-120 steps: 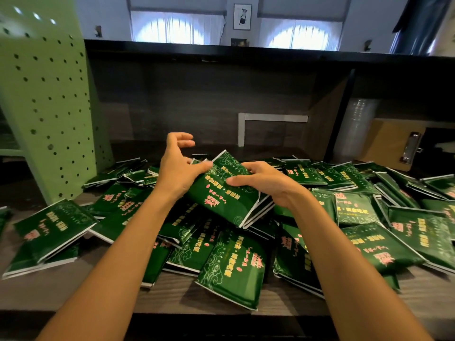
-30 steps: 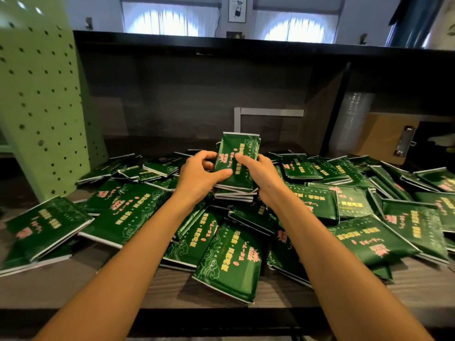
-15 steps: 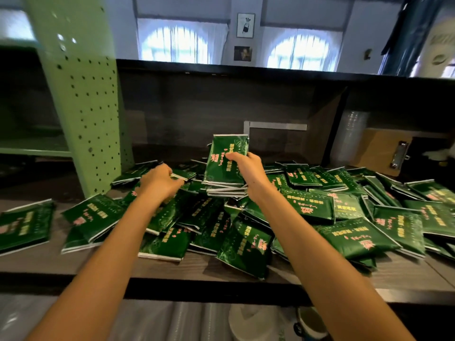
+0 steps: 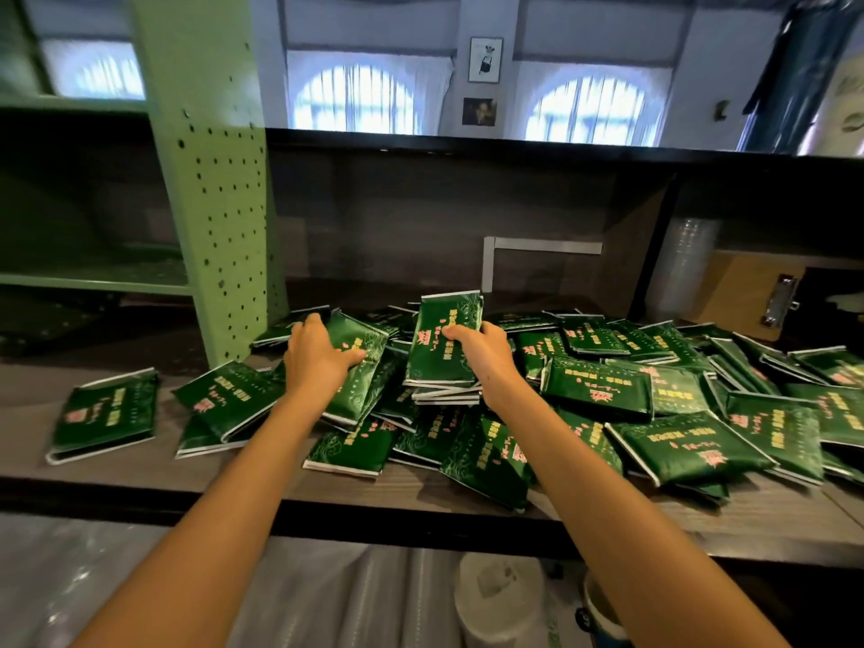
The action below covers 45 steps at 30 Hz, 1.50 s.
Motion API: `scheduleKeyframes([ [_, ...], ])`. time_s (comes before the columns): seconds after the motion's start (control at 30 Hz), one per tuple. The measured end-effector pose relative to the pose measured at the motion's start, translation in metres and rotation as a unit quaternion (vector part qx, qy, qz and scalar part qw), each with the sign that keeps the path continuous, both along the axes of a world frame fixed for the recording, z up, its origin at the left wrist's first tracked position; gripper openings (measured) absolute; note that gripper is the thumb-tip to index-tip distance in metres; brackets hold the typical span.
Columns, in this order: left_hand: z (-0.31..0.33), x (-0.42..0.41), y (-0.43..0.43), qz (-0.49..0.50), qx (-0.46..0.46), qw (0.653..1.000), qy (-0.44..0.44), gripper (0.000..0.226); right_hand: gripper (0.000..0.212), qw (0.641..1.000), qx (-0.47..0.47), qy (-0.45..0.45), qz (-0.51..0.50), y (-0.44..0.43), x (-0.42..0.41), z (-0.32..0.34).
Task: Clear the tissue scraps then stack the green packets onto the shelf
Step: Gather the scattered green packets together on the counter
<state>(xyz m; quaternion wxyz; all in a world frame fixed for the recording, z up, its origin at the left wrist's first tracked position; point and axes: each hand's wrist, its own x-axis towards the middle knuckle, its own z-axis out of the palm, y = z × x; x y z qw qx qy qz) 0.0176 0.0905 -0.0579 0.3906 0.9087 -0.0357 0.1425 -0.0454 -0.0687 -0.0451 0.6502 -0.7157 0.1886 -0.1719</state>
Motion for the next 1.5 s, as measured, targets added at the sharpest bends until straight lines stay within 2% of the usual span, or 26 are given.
scheduleKeyframes([
  [0.07,0.003,0.003,-0.005,-0.012,-0.084,0.996,-0.019,0.038,0.067,1.0,0.002,-0.003,-0.011,-0.007,0.001,-0.001],
  [0.13,0.009,0.005,-0.012,-0.052,-0.214,0.975,0.011,0.017,0.056,1.0,-0.01,-0.003,-0.022,-0.017,0.003,-0.001],
  [0.2,0.016,0.007,-0.022,-0.087,-0.37,0.922,0.077,0.007,0.047,0.999,-0.024,-0.007,-0.033,-0.026,0.004,-0.001],
  [0.27,0.02,0.01,-0.034,-0.102,-0.452,0.88,0.106,0.012,0.049,0.998,-0.035,-0.02,-0.053,-0.033,0.007,-0.001],
  [0.37,0.023,0.013,-0.054,-0.149,-0.477,0.859,0.107,0.018,0.057,0.998,-0.036,-0.022,-0.045,-0.042,0.011,0.001],
  [0.47,0.023,0.013,-0.07,-0.182,-0.441,0.875,0.081,0.018,0.06,0.999,-0.023,-0.011,-0.02,-0.052,0.016,-0.001],
  [0.63,0.02,0.021,-0.075,-0.188,-0.474,0.857,0.074,0.007,0.019,0.999,-0.028,-0.023,0.007,-0.055,0.022,-0.003],
  [0.7,0.018,0.02,-0.079,-0.198,-0.478,0.852,0.083,0.006,0.02,0.999,-0.024,-0.034,0.019,-0.052,0.022,-0.002],
  [0.8,0.012,0.014,-0.092,-0.187,-0.445,0.874,0.047,0.016,0.053,0.999,0.003,-0.032,0.03,-0.042,0.019,0.0],
  [0.9,0.007,0.01,-0.099,-0.184,-0.415,0.891,0.014,0.02,0.055,0.997,0.032,-0.038,0.058,-0.042,0.014,-0.001],
  [1.03,0.006,0.004,-0.101,-0.217,-0.405,0.888,0.036,0.023,0.071,0.995,0.031,-0.011,0.095,-0.04,0.011,-0.003],
  [1.13,0.01,0.002,-0.098,-0.227,-0.404,0.884,0.06,0.029,0.051,0.994,0.053,-0.02,0.091,-0.038,0.012,-0.003],
  [1.17,0.01,0.003,-0.095,-0.218,-0.39,0.893,0.061,0.033,0.051,0.994,0.053,-0.019,0.089,-0.036,0.011,-0.002],
  [1.23,0.01,0.008,-0.081,-0.163,-0.277,0.947,0.022,0.036,0.058,0.995,0.038,-0.011,0.092,-0.036,0.01,-0.002],
  [1.3,0.006,0.017,-0.061,-0.075,-0.081,0.994,-0.014,0.035,0.041,0.995,0.04,-0.009,0.087,-0.04,0.007,-0.002],
  [1.37,0.0,0.025,-0.042,-0.004,0.079,0.997,0.002,0.032,0.02,0.995,0.05,-0.014,0.084,-0.044,0.004,-0.003],
  [1.4,-0.002,0.028,-0.036,0.016,0.115,0.993,0.025,0.032,0.017,0.995,0.052,-0.017,0.083,-0.046,0.003,-0.003],
  [1.5,-0.007,0.031,-0.027,0.02,0.123,0.989,0.085,0.043,0.011,0.995,0.054,-0.027,0.08,-0.043,-0.001,-0.002],
])
